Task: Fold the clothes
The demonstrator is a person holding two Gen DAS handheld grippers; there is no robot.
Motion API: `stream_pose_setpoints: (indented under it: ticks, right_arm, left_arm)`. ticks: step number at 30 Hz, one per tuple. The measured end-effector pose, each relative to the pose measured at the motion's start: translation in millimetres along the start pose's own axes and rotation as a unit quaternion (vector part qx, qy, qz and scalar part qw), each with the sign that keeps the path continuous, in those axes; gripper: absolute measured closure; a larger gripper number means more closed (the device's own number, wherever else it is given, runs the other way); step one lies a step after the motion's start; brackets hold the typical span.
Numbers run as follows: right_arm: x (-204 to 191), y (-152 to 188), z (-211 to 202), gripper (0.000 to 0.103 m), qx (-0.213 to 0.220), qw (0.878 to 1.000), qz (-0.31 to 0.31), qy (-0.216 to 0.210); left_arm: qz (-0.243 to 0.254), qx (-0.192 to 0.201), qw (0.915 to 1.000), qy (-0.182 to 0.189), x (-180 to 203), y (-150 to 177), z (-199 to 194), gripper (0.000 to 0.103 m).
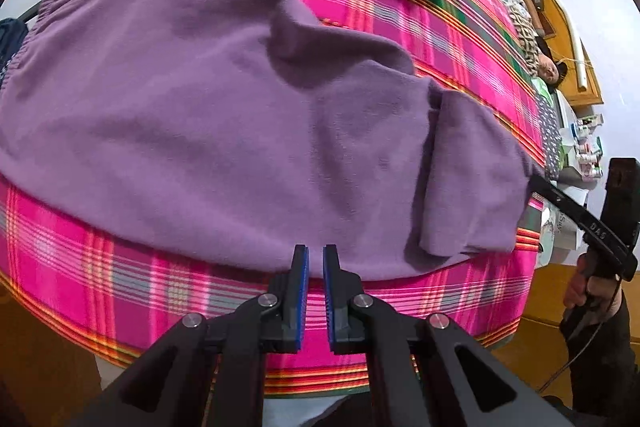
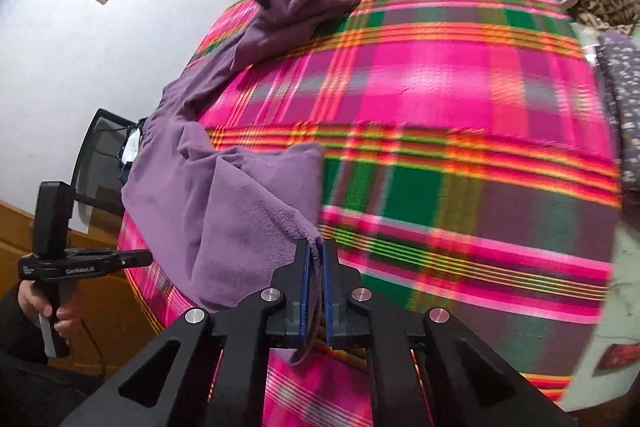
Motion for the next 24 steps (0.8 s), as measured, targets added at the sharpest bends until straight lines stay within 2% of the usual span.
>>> stream_pose_setpoints:
  ticks: [4,8,11,12,15,20,24]
  right_arm:
    - [56.5,-4.1,-46.7,0.097,0.021,0.997,0.033,0.059]
    - [123.2,-8.1,-95.0,0.097,0.039,0.987,0.083,0.132]
    - [164.9,-8.6,-119.8,0.093,0.047,0.976,0.128,0.173]
    - [175.0,-7.6,-125.2,0.087,0.05,0.972,0.143,0.182]
    - [183.8,4.2,-129.9,0.074,0.059,0.968,0.174,0.171]
    - [175.1,47.2,-100.9,0.073,0.032,0.968,0.223,0.114]
    - [174.6,74.2,-76.2,0.073,0.019,0.955,0.292,0.048]
  left_arm:
    - [0.009,-0.002,0.9999,0.007,11.2,-6.3,6.3,0.097]
    - [0.017,-0.007,0.9998,0.011,19.8,-5.5,10.4,0.097]
    - [0.027,-0.014,0.9995,0.01,26.9,-5.0,16.6,0.097]
    - [0.032,-0.017,0.9993,0.008,29.4,-5.2,18.9,0.097]
    - [0.052,-0.022,0.9984,0.0,39.7,-5.0,24.1,0.097]
    - [0.088,-0.033,0.9955,-0.003,56.1,-2.8,33.8,0.097]
    - [0.123,-0.046,0.9912,-0.012,69.7,0.2,45.0,0.097]
Point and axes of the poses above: each gripper's, at about its wrist camera, not at the fingertips, and z roughly the way its jaws point, x to its right, y to its underside, the point moved 6 cm from there along z, roughly the way its jaws point
